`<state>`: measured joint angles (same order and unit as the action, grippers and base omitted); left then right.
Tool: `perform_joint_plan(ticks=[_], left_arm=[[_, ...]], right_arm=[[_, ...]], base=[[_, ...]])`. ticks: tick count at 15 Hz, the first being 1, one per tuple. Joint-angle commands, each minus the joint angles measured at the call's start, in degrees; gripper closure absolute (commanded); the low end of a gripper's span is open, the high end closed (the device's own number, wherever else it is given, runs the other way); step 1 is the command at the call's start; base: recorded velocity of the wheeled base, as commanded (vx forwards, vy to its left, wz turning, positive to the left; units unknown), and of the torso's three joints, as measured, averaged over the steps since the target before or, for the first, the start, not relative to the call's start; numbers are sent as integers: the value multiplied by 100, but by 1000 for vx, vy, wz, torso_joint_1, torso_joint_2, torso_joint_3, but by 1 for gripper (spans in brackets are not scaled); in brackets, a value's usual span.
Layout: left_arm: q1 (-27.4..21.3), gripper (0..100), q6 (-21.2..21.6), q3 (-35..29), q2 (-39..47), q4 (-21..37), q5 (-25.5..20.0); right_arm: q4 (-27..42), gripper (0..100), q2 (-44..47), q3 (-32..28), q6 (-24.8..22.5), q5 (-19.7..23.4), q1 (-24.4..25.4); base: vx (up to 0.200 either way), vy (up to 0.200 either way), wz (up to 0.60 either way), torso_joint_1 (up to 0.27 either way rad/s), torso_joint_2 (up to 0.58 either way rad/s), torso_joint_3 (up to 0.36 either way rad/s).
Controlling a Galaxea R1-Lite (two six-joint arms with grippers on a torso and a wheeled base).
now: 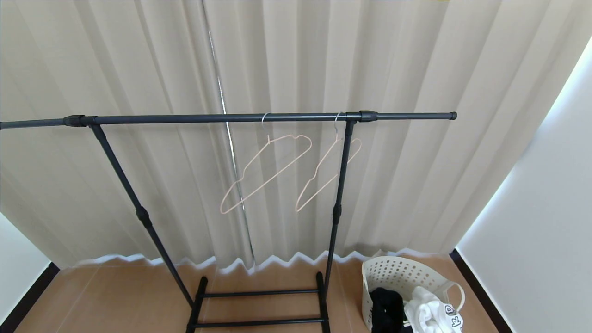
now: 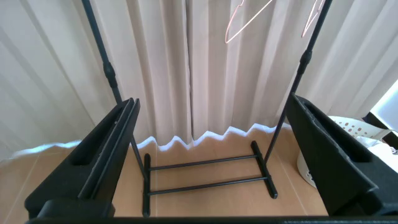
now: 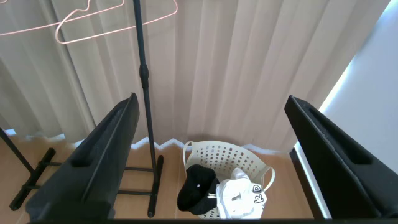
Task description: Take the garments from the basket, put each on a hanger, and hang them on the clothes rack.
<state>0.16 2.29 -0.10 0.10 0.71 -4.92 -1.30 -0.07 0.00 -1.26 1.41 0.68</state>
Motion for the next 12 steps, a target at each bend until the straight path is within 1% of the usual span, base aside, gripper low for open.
perform_joint_plan(ticks=[1, 12], left_arm=[[2, 0, -1, 1, -1, 0, -8], [-7, 0, 26, 1, -1, 0, -26]], right_arm=[[-1, 0, 7, 0, -6, -1, 2], [7, 0, 7, 0, 29, 8, 2]], base=[[0, 0, 0, 0, 0, 0], [0, 0, 0, 0, 0, 0]])
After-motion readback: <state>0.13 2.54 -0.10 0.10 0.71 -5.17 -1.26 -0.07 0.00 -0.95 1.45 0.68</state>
